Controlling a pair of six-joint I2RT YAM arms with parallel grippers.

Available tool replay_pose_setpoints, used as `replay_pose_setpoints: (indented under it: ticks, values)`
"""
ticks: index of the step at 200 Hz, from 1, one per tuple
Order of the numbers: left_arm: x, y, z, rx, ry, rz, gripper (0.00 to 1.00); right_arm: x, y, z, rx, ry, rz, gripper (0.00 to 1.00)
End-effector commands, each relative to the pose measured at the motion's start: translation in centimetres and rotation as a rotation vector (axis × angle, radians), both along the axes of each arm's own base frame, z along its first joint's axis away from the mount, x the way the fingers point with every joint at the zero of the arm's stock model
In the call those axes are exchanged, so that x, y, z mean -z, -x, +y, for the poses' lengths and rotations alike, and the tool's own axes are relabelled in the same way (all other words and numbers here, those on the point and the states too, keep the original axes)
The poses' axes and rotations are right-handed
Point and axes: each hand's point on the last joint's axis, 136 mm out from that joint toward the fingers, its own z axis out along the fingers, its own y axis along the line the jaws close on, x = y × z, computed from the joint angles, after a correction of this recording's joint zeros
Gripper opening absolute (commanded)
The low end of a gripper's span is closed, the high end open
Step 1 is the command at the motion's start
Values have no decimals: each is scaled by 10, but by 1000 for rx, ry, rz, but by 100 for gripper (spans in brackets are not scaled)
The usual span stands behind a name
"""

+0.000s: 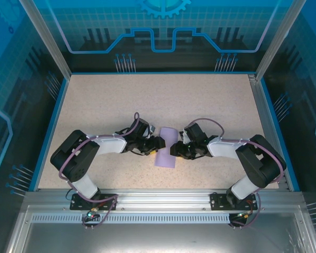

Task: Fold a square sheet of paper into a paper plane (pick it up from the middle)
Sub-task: Fold the triangle a second time at the center of the table.

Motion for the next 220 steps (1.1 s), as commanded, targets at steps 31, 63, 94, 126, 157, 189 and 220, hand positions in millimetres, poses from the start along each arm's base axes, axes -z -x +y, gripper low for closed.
replay_pose_setpoints:
  ticks: [31, 63, 94, 126, 157, 189, 220]
  values:
    - [-16, 4, -9, 15, 117, -12, 59, 15, 7, -13, 25, 24, 48, 40]
    - [-24, -5, -15, 35, 251, -20, 62, 14, 5, -14, 27, 18, 42, 40]
    - [-22, -15, -17, 54, 281, -22, 64, 15, 4, -14, 30, 16, 44, 41]
    - [-23, -28, -16, 53, 320, -18, 66, 13, 2, -12, 31, 6, 44, 41]
    - [-25, -22, -16, 65, 327, 6, 60, 2, -1, -8, 30, -34, 17, 42]
    - [-25, -4, -12, 75, 322, 17, 52, -22, -6, -5, 29, -80, -67, 47]
    - [-24, 15, -22, 138, 284, 26, 44, -35, -7, -8, 26, -78, -120, 50]
